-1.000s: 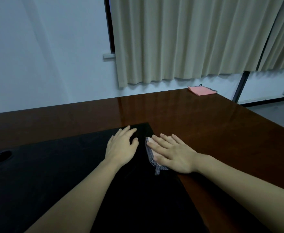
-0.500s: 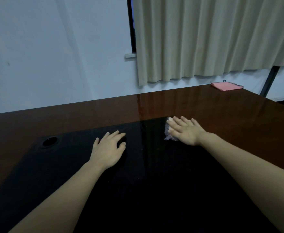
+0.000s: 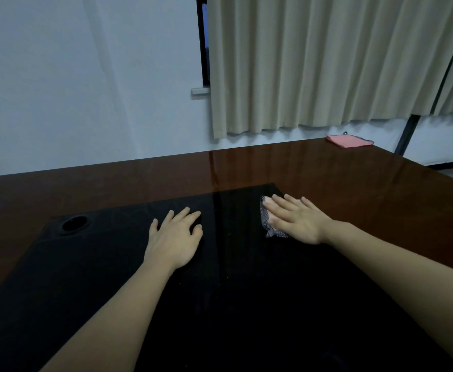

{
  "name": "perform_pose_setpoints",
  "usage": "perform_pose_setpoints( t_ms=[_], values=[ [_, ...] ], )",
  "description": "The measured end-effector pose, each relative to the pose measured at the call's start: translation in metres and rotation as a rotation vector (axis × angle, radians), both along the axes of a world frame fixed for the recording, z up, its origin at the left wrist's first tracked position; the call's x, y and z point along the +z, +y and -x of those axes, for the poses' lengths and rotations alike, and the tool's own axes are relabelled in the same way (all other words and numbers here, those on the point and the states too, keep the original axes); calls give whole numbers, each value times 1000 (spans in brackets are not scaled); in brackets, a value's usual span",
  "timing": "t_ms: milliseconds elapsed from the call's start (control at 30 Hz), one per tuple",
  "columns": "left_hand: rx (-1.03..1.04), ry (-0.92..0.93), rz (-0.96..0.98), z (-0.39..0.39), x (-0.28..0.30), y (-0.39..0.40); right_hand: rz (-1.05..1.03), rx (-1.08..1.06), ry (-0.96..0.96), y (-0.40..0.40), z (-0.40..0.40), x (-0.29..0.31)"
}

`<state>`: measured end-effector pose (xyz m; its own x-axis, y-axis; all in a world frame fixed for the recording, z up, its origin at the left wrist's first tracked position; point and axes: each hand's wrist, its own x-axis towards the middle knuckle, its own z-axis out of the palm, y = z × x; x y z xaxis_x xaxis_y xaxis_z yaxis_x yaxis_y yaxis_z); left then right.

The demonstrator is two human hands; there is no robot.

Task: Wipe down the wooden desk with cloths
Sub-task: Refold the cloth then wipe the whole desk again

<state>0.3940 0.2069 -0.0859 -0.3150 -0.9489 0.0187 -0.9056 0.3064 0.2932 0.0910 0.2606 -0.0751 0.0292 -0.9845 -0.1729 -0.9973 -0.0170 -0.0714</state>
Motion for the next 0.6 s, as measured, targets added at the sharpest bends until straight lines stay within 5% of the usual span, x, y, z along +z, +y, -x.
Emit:
perform_pose_setpoints(
  t_ms=[233, 600],
  values=[
    [6, 12, 3, -1, 0, -1, 7, -107, 13, -56, -2, 2],
    [14, -5, 18, 1, -1, 1, -70, 350, -53, 23, -61, 10]
  ],
)
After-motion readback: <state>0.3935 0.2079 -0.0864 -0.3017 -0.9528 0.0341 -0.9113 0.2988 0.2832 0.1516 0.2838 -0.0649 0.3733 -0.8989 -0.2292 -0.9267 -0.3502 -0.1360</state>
